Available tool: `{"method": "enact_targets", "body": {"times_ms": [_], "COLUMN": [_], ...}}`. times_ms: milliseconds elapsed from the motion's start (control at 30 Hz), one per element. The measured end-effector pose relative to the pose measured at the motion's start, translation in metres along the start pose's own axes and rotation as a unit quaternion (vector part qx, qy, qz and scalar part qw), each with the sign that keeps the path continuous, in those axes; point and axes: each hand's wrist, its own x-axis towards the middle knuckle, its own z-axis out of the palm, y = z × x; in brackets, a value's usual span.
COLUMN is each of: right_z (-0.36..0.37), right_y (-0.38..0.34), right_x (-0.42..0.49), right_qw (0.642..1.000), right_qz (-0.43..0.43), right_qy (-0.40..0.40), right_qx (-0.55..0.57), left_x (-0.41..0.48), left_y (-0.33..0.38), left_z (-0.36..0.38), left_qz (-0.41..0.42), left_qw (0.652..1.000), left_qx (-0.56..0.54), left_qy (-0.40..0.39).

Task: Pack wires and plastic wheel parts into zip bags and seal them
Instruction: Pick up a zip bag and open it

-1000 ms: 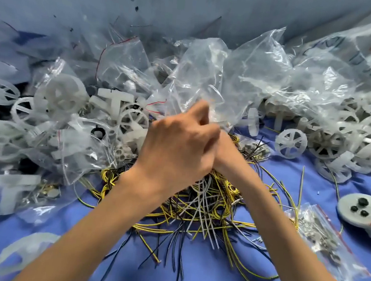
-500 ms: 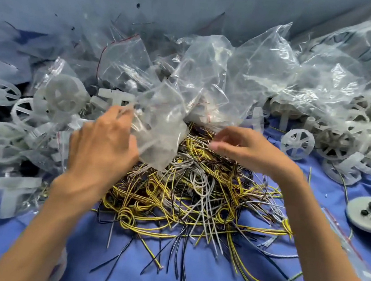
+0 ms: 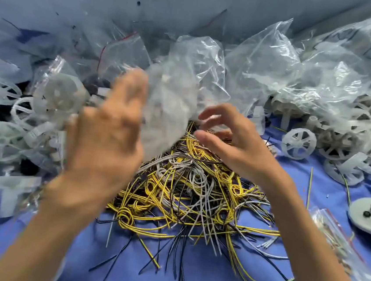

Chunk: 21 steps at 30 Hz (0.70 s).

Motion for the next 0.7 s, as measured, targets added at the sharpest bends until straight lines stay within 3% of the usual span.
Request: {"method": "enact_targets", "body": {"times_ms": [100, 167, 333, 400, 467, 567, 600, 700], "right_z": [0.021, 0.03, 0.042, 0.042, 0.034, 0.021, 0.017, 0.0], "right_y": [-0.015, -0.02, -0.019, -0.011, -0.009, 0.01, 0.016, 0.037], "right_x": [0.001, -0.003, -0.005, -0.013, -0.018, -0.011, -0.008, -0.007], "right_qw": [0.973, 0.954, 0.979, 0.992, 0.984, 0.957, 0.949, 0.952], "right_qz": [-0.146, -0.208, -0.068, 0.031, 0.119, 0.09, 0.094, 0.128], "right_qy": [0.167, 0.184, -0.006, -0.067, -0.128, -0.243, -0.263, -0.223], "right_qx": [-0.059, -0.115, -0.192, -0.101, -0.034, -0.13, -0.15, -0.169], "left_x": [-0.01, -0.012, -0.025, -0.033, -0.033, -0.023, -0.02, -0.012], "left_y": [0.028, 0.031, 0.051, 0.064, 0.063, 0.04, 0.032, 0.008], "left_z": [0.02, 0.027, 0.016, 0.018, 0.026, 0.036, 0.04, 0.063], "left_qz": [0.009, 0.006, 0.053, 0.124, 0.192, 0.219, 0.203, 0.09], "left_qw": [0.992, 0.99, 0.996, 0.984, 0.95, 0.863, 0.853, 0.907], "left_qx": [0.045, 0.057, -0.042, -0.098, -0.215, -0.441, -0.473, -0.411], "left_qy": [-0.115, -0.132, -0.064, -0.087, -0.123, -0.115, -0.083, -0.014]}}
